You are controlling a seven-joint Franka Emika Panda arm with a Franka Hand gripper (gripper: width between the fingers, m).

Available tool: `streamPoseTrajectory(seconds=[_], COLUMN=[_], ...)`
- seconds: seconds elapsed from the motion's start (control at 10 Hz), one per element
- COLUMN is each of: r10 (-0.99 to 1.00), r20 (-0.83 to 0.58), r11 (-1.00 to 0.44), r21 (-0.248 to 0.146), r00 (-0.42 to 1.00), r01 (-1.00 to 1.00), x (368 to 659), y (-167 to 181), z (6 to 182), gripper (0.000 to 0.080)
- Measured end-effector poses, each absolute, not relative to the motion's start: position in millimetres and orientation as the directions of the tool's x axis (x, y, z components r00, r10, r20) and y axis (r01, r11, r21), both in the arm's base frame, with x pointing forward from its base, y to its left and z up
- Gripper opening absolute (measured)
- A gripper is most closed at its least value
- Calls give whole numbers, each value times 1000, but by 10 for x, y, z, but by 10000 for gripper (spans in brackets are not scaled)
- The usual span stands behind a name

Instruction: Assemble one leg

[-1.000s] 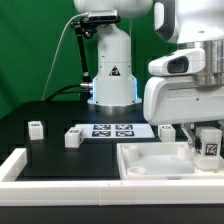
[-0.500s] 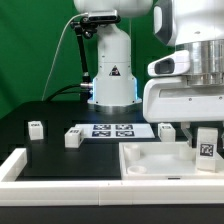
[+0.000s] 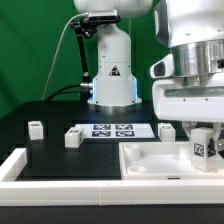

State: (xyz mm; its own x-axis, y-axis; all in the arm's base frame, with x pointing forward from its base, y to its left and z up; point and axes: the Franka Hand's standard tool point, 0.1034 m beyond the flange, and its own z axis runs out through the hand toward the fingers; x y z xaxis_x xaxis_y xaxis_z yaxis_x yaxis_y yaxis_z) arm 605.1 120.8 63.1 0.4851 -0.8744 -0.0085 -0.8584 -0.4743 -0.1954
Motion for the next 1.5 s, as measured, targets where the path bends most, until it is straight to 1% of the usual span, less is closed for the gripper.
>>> streamPoseTrajectory(seconds=[0.1,0.2,0.3,0.5,0.6,0.7,0.8,0.9,1.0,1.1,1.2,1.3,1.4,1.5], r10=[-913,-959,-980,-991,-991,-985,-987,-987,-989,-989,-987,-970,-936,-900], r20=[-33,-71,-95,-122,-127,-155,-151,-151,-147,-145,-149,-129,-105,-88], r11=[-392,-256,-152,-32,-14,100,73,71,50,19,-42,-184,-315,-406], r21=[-198,-196,-189,-176,-170,-157,-161,-161,-165,-159,-147,-160,-174,-180], r00=[406,274,172,54,36,-75,-48,-46,-25,4,64,205,336,426], r01=[-898,-947,-970,-984,-985,-983,-984,-984,-985,-987,-988,-970,-933,-896], x=[6052,6055,6053,6050,6053,6054,6053,6053,6052,6051,6065,6088,6092,6091], y=[1201,1198,1204,1211,1210,1213,1211,1214,1215,1231,1277,1296,1300,1303], z=[632,634,634,633,637,636,635,636,636,640,669,695,700,701], gripper=[290,290,290,290,290,290,290,406,406,538,626,642,642,648])
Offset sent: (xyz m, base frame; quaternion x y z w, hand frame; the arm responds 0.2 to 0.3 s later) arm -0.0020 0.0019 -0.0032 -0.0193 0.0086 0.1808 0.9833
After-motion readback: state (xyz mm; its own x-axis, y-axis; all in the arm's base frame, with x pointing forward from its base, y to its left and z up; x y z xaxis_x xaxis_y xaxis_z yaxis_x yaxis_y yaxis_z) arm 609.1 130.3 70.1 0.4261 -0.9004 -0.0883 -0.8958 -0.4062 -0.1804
